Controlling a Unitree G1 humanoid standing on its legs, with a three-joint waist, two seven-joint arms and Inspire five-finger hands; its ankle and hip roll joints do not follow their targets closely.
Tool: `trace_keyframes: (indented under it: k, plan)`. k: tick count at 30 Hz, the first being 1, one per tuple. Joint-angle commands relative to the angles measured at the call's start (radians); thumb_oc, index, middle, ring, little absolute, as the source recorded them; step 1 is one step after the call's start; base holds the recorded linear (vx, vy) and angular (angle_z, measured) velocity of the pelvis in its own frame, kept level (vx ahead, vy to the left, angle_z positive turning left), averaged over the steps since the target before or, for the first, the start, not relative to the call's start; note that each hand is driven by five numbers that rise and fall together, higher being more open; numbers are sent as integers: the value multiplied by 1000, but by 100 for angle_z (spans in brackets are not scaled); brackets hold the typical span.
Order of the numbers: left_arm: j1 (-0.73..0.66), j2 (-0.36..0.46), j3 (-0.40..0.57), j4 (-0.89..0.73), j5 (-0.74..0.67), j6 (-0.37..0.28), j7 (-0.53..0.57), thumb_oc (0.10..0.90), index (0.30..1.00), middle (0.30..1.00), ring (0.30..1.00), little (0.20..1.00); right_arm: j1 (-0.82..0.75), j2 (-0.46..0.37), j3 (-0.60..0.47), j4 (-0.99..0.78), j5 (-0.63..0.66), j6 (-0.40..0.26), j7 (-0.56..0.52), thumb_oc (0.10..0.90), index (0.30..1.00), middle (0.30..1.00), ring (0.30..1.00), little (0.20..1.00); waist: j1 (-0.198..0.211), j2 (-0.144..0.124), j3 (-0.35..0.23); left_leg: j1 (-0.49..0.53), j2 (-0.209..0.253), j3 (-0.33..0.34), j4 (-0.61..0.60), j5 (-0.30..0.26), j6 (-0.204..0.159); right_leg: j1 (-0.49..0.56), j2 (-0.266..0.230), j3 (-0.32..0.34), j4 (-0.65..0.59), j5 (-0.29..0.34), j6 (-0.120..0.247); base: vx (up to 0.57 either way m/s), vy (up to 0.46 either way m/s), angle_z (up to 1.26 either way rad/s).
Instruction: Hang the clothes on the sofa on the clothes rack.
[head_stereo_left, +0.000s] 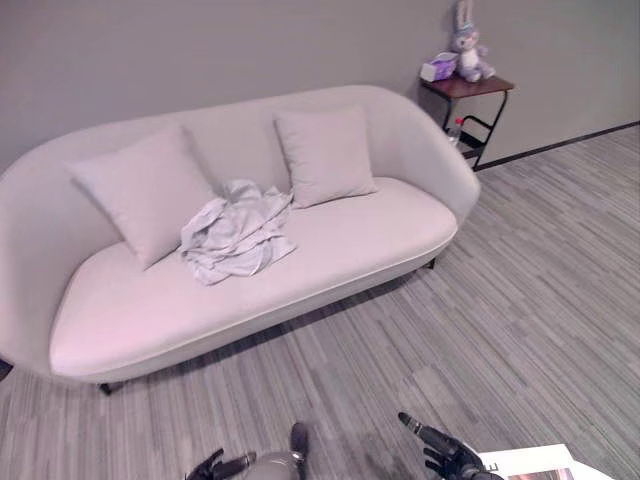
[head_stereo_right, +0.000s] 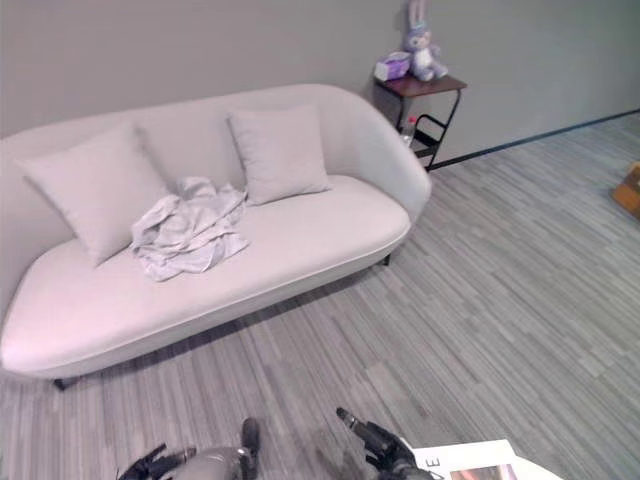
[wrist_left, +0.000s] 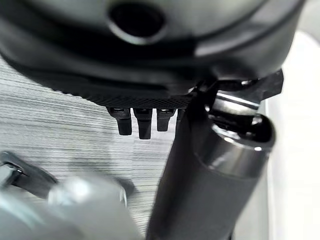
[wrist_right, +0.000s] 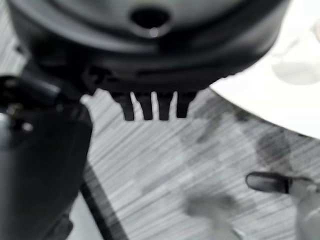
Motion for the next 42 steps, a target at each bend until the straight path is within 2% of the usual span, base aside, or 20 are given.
trace_keyframes:
  k: [1, 4, 5, 9, 10, 11, 12, 15, 16, 18, 20, 21, 26, 31, 35, 36, 37, 38, 40, 42]
  plan:
    - [17, -24, 32, 39, 21, -3, -11, 800, 900, 900, 900, 900, 23, -40, -15, -106, -75, -41, -4, 800, 900, 900, 900, 900, 49, 51, -37, 214, 99, -52, -137, 118, 0, -17, -77, 45, 70, -13, 49, 540, 54, 1]
    - [23, -15, 68, 12, -11, -7, 0, 800, 900, 900, 900, 900, 41, -36, -13, -160, -99, -41, 0, 800, 900, 900, 900, 900, 58, 17, -59, 261, 90, -37, -147, 93, 20, -26, -87, 45, 171, -56, 60, 448, 47, 16]
    - [21, -7, 85, 7, -24, -9, 7, 800, 900, 900, 900, 900, 44, -36, -10, -168, -119, -42, 5, 800, 900, 900, 900, 900, 66, 3, -68, 295, 86, -21, -162, 74, 28, -42, -92, 33, 248, -61, 86, 404, 62, -4]
    - [3, 5, 81, -19, -32, -12, 12, 800, 900, 900, 900, 900, 28, -34, -10, -180, -135, -44, 4, 800, 900, 900, 900, 900, 55, -12, -48, 377, 76, -8, -176, 26, 63, -168, -166, -32, 572, 79, 197, 196, 69, 1]
    - [3, 4, 81, -19, -32, -12, 12, 800, 900, 900, 900, 900, 28, -35, -10, -180, -135, -44, 4, 800, 900, 900, 900, 900, 56, -11, -51, 374, 77, -8, -176, 27, 63, -171, -164, -32, 572, 80, 197, 121, 53, 3]
    - [-3, 11, 63, -28, -21, -10, 15, 800, 900, 900, 900, 900, 23, -30, -9, -190, -130, -46, 1, 800, 900, 900, 900, 900, 45, -9, -35, 409, 77, -20, -176, 13, 76, -230, -196, -55, 709, 142, 218, 126, 42, 15]
    - [-6, 19, 62, -28, -19, -9, 17, 800, 900, 900, 900, 900, 24, -27, -9, -199, -126, -49, -1, 800, 900, 900, 900, 900, 45, -7, -31, 425, 77, -28, -176, 3, 81, -261, -222, -71, 740, 146, 213, 221, 57, 16]
    - [-9, 27, 60, -17, -11, -6, 13, 800, 900, 900, 900, 900, 29, -22, -7, -210, -124, -50, -1, 800, 900, 900, 900, 900, 44, -2, -29, 442, 82, -53, -176, -9, 76, -268, -262, -102, 689, 99, 178, 104, -24, 42]
    - [-14, 30, 56, 0, -10, -8, 11, 800, 900, 900, 900, 900, 33, -29, -11, -226, -116, -53, -1, 800, 900, 900, 900, 900, 40, 14, -29, 446, 97, -97, -176, -15, 68, -289, -262, -77, 575, 57, 141, 137, -60, 63]
    - [-15, 28, 56, 10, -10, -9, 14, 800, 900, 900, 900, 900, 37, -34, -11, -241, -114, -54, -2, 800, 900, 900, 900, 900, 35, 17, -28, 450, 102, -116, -176, -21, 65, -289, -244, -23, 468, 56, 135, 107, -87, 52]
    - [-13, 27, 77, 28, -24, -13, 19, 800, 900, 900, 900, 900, 46, -41, -14, -273, -115, -54, -6, 800, 900, 900, 900, 900, 36, 13, -27, 463, 108, -134, -176, -40, 59, -273, -223, 84, 261, 92, 145, 170, -164, 39]
    - [-6, 26, 107, 49, -37, -13, 23, 800, 900, 900, 900, 900, 58, -44, -19, -296, -112, -51, -1, 800, 900, 900, 900, 900, 40, 7, -32, 477, 113, -150, -176, -56, 56, -308, -228, 160, 165, 164, 165, 228, -209, 21]
    - [0, 28, 119, 68, -19, -11, 27, 800, 900, 900, 900, 900, 80, -48, -26, -338, -88, -52, 16, 800, 900, 900, 900, 900, 25, -17, -25, 518, 127, -196, -176, -80, 37, -331, -206, 217, 108, 226, 184, 194, -204, 25]
    - [-14, 13, 99, 38, -7, -20, 36, 800, 900, 900, 900, 900, 125, -80, -29, -401, -185, -63, -8, 800, 900, 900, 900, 900, 4, -45, -43, 550, 186, -261, -151, -119, 1, -273, -158, 222, 99, 176, 154, 273, -367, 79]
    - [-38, -37, 29, -3, -19, -13, 33, 800, 900, 900, 900, 900, 115, -125, -25, -435, -212, -70, -28, 800, 900, 900, 900, 900, -13, -37, -31, 401, 203, -278, 117, -146, -35, -226, -146, 154, 78, 127, 117, 161, -343, 51]
    - [-47, -51, -16, -34, 6, -10, 31, 800, 900, 900, 900, 900, 109, -134, -22, -444, -208, -75, -39, 800, 900, 900, 900, 900, -25, -36, -4, 321, 214, -227, 237, -109, -32, -189, -152, 109, 64, 111, 95, 51, -207, 104]
    - [-47, -51, -16, -34, 6, -10, 31, 800, 900, 900, 900, 900, 109, -134, -22, -444, -208, -75, -39, 800, 900, 900, 900, 900, -27, -35, -5, 317, 214, -230, 242, -111, -32, -190, -151, 107, 64, 111, 95, 46, -200, 101]
    - [-49, -53, -50, -81, 18, -15, 34, 800, 900, 900, 900, 900, 96, -138, -12, -453, -212, -78, -53, 800, 900, 900, 900, 900, -32, -33, 17, 267, 255, -147, 280, -65, -22, -168, -158, 67, 59, 98, 81, 31, -90, 103]
    - [-48, -50, -52, -95, 6, -19, 40, 800, 900, 900, 900, 900, 94, -140, -7, -461, -219, -81, -56, 800, 900, 900, 900, 900, -35, -33, 22, 252, 273, -125, 267, -53, -24, -162, -166, 54, 58, 92, 79, 116, -66, 82]
    - [-40, -55, -26, -98, -42, -24, 47, 800, 900, 900, 900, 900, 94, -142, 7, -472, -250, -73, -59, 800, 900, 900, 900, 900, -35, -32, 17, 268, 307, -104, 147, -34, -40, -146, -186, 35, 53, 77, 81, 181, 4, 32]
